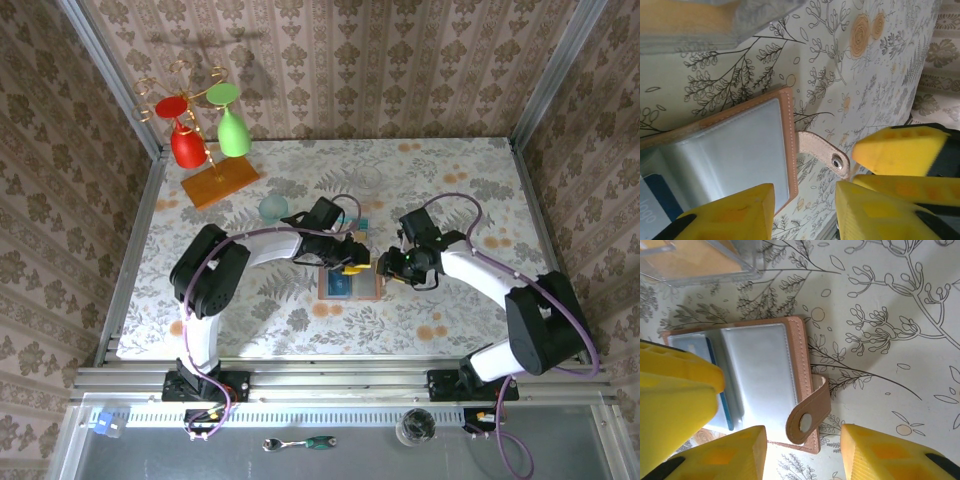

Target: Take the credit cards out of the card holder

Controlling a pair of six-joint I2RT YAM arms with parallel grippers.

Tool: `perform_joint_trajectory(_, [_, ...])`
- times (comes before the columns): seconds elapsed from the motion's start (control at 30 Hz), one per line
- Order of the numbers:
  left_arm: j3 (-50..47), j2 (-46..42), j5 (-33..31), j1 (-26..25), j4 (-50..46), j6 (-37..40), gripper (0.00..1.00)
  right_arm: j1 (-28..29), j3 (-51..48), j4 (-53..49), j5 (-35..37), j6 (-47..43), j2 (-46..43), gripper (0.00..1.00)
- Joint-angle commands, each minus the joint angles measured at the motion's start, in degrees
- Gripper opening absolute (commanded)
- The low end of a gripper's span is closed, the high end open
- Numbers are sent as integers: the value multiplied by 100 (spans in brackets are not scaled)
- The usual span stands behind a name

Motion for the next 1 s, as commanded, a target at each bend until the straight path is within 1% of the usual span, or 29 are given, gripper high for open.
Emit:
perform_joint_trajectory(0.0, [122, 32, 110, -39, -66, 109, 39, -14, -48, 164, -164, 7, 198, 44])
perform_joint_trajectory(0.13, [-10, -147, 10, -2, 22, 105, 40, -16, -47, 284, -173, -20, 384, 43])
perform_joint_trajectory(0.3, [-319, -458, -135, 117, 252, 6, 40, -14, -17, 493, -295, -34, 666, 40])
perform_joint_trajectory(0.43, [-538, -711, -204, 241, 354, -44, 40, -18, -18, 616, -373, -37, 792, 35])
perform_joint_trajectory(0.6, [-801, -1046, -335, 420, 379, 3, 39, -18, -35, 801, -535, 42, 897, 25])
perform_joint_trajectory(0.73, [-1067, -1301, -349, 613, 328, 59, 39, -18, -27, 933, -658, 146, 962, 19])
perform_joint_trajectory(0.77, [-1139, -1369, -526, 664, 294, 88, 39, -18, -22, 960, -689, 175, 990, 18])
perform_joint_trajectory(0.97, [-1518, -1701, -647, 928, 77, 274, 38, 21, -22, 1075, -856, 296, 1070, 14])
